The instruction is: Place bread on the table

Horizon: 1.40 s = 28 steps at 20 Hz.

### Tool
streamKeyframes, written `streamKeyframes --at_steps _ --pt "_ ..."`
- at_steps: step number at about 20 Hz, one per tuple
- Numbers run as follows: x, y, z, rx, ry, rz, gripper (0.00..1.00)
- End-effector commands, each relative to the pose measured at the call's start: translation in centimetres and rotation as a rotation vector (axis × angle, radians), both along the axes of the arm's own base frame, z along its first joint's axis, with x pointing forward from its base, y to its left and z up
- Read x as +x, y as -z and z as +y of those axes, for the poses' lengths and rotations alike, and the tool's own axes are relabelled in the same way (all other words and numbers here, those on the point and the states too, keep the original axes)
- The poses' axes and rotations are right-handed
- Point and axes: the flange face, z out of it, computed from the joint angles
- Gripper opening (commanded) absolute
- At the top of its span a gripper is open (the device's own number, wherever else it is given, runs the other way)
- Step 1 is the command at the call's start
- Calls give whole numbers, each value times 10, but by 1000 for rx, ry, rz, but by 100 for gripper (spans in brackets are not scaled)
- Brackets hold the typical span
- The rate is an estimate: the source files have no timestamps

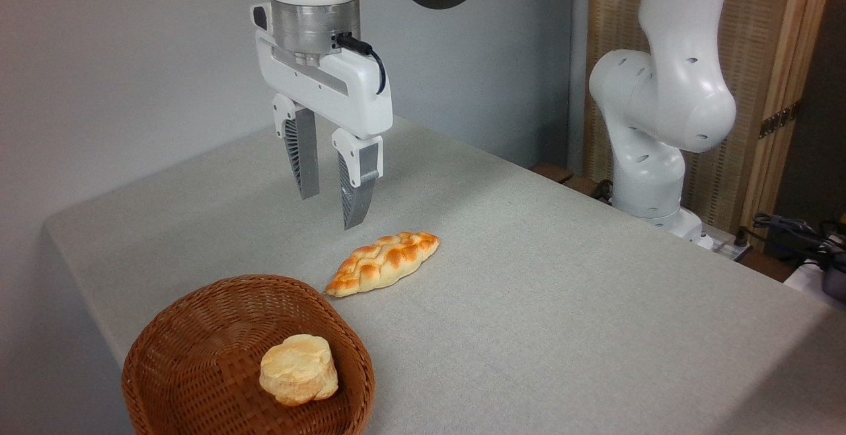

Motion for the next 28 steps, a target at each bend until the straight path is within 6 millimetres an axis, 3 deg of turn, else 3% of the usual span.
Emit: streamKeyframes --at_steps 1,28 --pt "0 -3 7 4 -15 24 100" --pt "6 0 8 0 -16 19 100"
